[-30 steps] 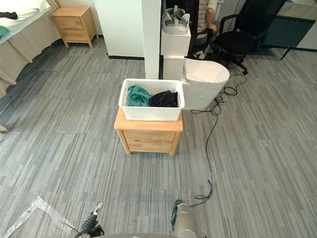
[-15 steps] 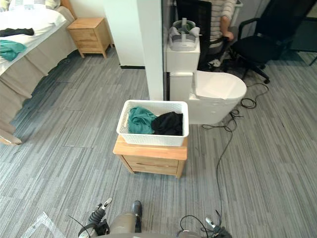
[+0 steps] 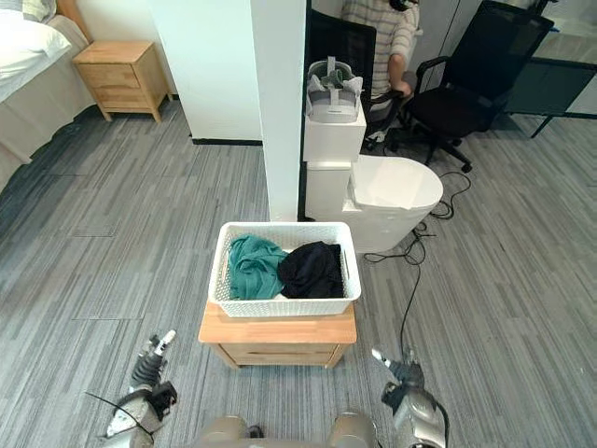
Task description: Pick up the laundry basket with both hands and put the clothes into the washing machine.
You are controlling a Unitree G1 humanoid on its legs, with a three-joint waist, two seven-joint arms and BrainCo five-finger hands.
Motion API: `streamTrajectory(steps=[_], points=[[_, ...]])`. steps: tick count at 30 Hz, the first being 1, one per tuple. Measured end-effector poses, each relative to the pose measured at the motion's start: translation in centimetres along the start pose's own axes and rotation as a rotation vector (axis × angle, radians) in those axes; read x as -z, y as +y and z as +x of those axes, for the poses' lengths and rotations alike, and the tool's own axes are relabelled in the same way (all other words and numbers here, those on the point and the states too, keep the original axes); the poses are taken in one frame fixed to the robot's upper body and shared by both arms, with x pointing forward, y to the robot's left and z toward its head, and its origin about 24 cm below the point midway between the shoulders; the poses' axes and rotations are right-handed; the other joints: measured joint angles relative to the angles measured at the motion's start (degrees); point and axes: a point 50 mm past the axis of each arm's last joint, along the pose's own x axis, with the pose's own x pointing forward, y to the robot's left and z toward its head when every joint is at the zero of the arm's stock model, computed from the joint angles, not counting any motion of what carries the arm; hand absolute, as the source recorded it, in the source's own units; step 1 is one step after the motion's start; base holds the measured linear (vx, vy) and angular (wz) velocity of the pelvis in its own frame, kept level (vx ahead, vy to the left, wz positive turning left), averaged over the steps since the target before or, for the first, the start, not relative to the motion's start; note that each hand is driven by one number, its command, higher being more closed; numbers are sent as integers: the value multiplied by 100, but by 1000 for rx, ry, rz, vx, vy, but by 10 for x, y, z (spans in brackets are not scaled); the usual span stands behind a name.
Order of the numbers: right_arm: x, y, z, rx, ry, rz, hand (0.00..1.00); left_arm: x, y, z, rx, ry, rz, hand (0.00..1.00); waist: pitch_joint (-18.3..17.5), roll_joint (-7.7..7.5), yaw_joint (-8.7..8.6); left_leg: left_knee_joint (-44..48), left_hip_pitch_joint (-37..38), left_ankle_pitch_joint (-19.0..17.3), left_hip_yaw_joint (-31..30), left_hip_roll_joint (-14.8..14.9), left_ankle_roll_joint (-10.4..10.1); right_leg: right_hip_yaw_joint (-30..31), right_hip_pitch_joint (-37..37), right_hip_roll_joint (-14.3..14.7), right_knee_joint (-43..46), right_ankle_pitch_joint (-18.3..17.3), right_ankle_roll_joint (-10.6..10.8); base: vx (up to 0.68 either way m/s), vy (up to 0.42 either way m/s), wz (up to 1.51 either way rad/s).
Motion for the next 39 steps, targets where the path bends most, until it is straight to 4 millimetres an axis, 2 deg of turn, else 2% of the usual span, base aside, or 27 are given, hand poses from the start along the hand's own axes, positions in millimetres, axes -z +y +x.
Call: streamTrajectory(steps=[1, 2, 3, 4, 6, 8, 9, 11, 16, 19, 22, 24, 25, 27, 28, 29, 32, 36, 39], points=[[-5, 1, 0, -3, -23, 1, 0, -5, -1, 0, -5, -21, -8, 0, -3, -1, -1, -7, 5, 3, 2, 43, -6, -113, -18, 25, -348, 3, -5, 175, -133, -2], [-15, 3, 0, -9, -62, 3, 0, -15, 3, 1, -25, -62, -23, 0, -41, -63, -1, -12, 8, 27, 12, 77, -64, -200, -80, 35, -1101, 122, -13, 187, -172, 5], [-21, 2, -1, -9, -90, 4, 0, -22, 4, 1, -38, -92, -30, 0, -130, -205, -7, -13, 16, 4, -10, 57, -202, -118, -32, 59, -1833, 910, 59, 204, -196, 9], [-22, -1, 0, 0, -95, -2, 0, -22, 3, 1, -51, -95, -45, 0, -119, -119, -21, -25, 65, -25, -69, 119, -266, -137, 71, 170, -1900, 914, 53, 214, -177, -5], [-29, -6, -1, 12, -118, -37, 0, -28, -1, -6, -69, -131, -93, 0, -208, 150, 15, -391, 299, 144, -54, 381, -513, -173, 472, 608, -2627, 1137, -73, 181, -150, -22], [-33, -14, -6, 20, -145, -53, 0, -38, -5, -12, -79, -184, -97, 0, -302, 293, 9, -687, 457, 189, -59, 498, -583, -211, 676, 822, -3022, 1256, -124, 122, -107, -11], [-35, -16, -7, 24, -156, -60, 0, -43, -5, -14, -86, -206, -94, 0, -325, 315, 11, -761, 488, 218, -59, 510, -606, -213, 713, 861, -3120, 1286, -126, 118, -74, -9], [-47, -22, -11, 43, -210, -72, 0, -59, -6, -17, -88, -273, -41, 0, -361, 354, 1, -901, 511, 268, -61, 518, -606, -212, 778, 932, -3363, 1393, -131, 73, -24, -5], [-56, -22, -15, 19, -252, -83, 0, -81, -7, -22, -108, -354, 42, 0, -390, 303, 9, -1017, 511, 334, -225, 395, -554, -356, 1072, 941, -3946, 1675, -48, 5, 32, 14], [-68, -12, -11, -12, -281, -75, 0, -96, -10, -17, -99, -394, 105, 0, -387, 296, 31, -1134, 429, 392, -315, 316, -517, -434, 1091, 912, -4280, 1911, -27, -33, 35, 17], [-99, 10, 1, -80, -336, -103, 0, -128, -27, 4, -37, -459, 188, 0, -310, 226, 160, -1062, 138, 515, -375, 228, -479, -476, 971, 851, -4496, 2147, -54, -104, 19, 11], [-141, 39, 11, -146, -421, -109, 0, -162, -49, 25, 16, -505, 223, 0, 28, 196, 225, -826, -182, 539, -445, 206, -497, -511, 783, 840, -4483, 2286, -136, -185, -8, 8], [-153, 47, 11, -165, -447, -103, 0, -172, -55, 31, 30, -514, 233, 0, 145, 185, 257, -754, -287, 548, -455, 214, -506, -508, 698, 841, -4467, 2326, -172, -245, -19, 2], [-200, 76, 11, -229, -539, -95, 0, -212, -80, 48, 70, -545, 264, 0, 646, 135, 308, -392, -858, 559, -550, 258, -524, -539, 280, 852, -4343, 2463, -269, -274, -39, 7], [-210, 82, 9, -240, -557, -88, 0, -223, -85, 51, 72, -554, 266, 0, 795, 117, 311, -300, -986, 562, -585, 265, -530, -553, 196, 856, -4329, 2492, -283, -326, -43, 14], [-231, 93, 5, -254, -597, -62, 0, -247, -91, 57, 57, -571, 266, 0, 1114, 91, 317, -67, -1297, 560, -673, 291, -534, -592, 4, 867, -4278, 2556, -324, -267, -31, 12], [-247, 100, 0, -270, -619, -19, 0, -280, -91, 64, 34, -578, 287, 0, 1443, -17, 332, 236, -1797, 556, -720, 361, -539, -602, -342, 911, -4234, 2640, -338, -240, -20, 1], [-257, 91, -1, -257, -630, 19, 0, -290, -100, 77, 48, -495, 283, 0, 1532, -42, 458, 497, -2317, 555, -750, 453, -541, -619, -733, 936, -4230, 2758, -378, -95, 24, -1], [-268, 98, -6, -286, -652, 62, 0, -299, -124, 76, 128, -476, 273, 0, 1606, -64, 459, 659, -2619, 553, -836, 505, -545, -700, -915, 943, -4207, 2797, -427, -45, 62, 9]])
